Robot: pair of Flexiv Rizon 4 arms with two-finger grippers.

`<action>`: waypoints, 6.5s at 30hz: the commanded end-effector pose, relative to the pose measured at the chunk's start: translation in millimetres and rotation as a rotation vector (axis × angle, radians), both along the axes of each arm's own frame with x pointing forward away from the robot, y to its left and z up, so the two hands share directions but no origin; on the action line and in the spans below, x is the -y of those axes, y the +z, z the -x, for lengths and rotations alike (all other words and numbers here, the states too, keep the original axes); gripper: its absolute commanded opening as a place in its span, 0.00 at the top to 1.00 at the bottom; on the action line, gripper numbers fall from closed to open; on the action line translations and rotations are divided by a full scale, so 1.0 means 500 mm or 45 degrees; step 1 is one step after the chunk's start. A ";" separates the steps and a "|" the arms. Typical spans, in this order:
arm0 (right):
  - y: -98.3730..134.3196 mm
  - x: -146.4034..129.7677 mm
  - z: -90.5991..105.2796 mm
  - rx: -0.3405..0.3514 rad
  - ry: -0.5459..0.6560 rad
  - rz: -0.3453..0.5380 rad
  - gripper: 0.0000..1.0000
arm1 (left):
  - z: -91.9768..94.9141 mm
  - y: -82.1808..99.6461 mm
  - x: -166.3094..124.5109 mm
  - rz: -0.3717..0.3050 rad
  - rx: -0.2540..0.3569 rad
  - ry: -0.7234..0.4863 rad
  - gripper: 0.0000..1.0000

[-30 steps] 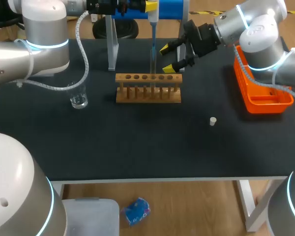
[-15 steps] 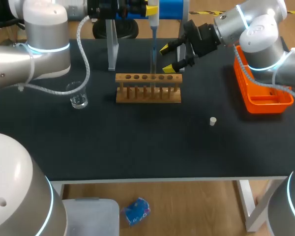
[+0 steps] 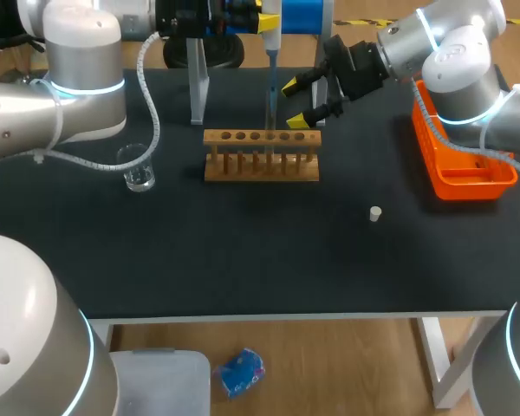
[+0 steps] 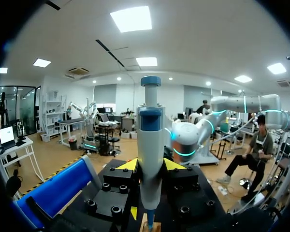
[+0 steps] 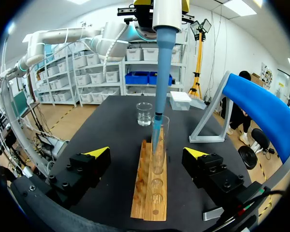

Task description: Invert the test tube, pick up the pipette, mount the tip to pipette, aspirate from beaker and dispense into the tube, eject the tip, return the pipette, and cap with the stopper.

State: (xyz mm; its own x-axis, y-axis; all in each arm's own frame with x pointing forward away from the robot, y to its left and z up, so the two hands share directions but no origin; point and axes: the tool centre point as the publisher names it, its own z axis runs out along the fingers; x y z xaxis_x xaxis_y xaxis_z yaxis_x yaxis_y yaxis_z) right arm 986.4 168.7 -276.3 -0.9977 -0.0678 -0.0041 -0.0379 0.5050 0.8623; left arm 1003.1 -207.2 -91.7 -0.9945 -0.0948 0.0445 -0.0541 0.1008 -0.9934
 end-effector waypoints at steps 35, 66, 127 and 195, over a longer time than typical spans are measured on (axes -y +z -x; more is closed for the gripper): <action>0.010 0.007 0.000 0.006 0.011 -0.011 0.00 | -0.006 -0.009 0.003 0.003 -0.010 0.005 1.00; 0.352 0.137 0.023 0.104 0.063 -0.266 0.00 | -0.006 -0.009 0.003 0.003 -0.010 0.005 1.00; 0.578 -0.059 -0.039 -0.055 0.210 -0.539 1.00 | -0.006 -0.009 0.003 0.003 -0.010 0.005 1.00; 0.491 -0.074 -0.030 -0.194 0.215 -0.580 1.00 | -0.006 -0.009 0.003 0.003 -0.010 0.005 1.00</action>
State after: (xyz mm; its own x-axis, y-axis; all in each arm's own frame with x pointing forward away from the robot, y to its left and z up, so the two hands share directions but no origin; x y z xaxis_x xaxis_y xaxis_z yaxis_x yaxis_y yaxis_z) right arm 1001.2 205.7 -24.3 -0.9652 -0.2512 0.0735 0.0566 0.0738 0.9957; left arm 1004.8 -207.8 -101.1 -0.9939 -0.0964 0.0537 -0.0634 0.1004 -0.9929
